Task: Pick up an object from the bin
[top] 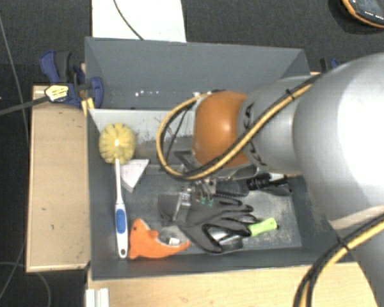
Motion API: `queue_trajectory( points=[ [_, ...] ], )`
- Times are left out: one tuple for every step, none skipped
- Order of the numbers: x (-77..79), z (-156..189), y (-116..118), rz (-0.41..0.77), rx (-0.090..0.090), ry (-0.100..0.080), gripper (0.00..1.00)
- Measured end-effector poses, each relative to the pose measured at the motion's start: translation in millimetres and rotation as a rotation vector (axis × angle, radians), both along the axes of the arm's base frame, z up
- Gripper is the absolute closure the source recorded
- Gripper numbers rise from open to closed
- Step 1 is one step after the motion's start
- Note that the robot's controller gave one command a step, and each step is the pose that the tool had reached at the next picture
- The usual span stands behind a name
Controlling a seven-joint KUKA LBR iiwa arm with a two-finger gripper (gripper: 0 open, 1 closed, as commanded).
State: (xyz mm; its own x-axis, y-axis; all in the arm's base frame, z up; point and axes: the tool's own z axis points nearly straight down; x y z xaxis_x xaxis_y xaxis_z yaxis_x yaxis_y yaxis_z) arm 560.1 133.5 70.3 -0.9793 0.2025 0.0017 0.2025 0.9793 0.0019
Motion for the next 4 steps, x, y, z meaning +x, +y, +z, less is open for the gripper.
queue_trajectory(
  points=[
    [-11.5,1.4,8.2,0.172,0.000,-0.004,0.00],
    [0.9,1.1,0.3,0.000,0.002,-0.004,1.00],
    [0.9,1.2,0.3,0.000,0.002,-0.004,1.00],
    [0.6,3.9,0.2,0.000,0.002,-0.005,1.00]
  ],
)
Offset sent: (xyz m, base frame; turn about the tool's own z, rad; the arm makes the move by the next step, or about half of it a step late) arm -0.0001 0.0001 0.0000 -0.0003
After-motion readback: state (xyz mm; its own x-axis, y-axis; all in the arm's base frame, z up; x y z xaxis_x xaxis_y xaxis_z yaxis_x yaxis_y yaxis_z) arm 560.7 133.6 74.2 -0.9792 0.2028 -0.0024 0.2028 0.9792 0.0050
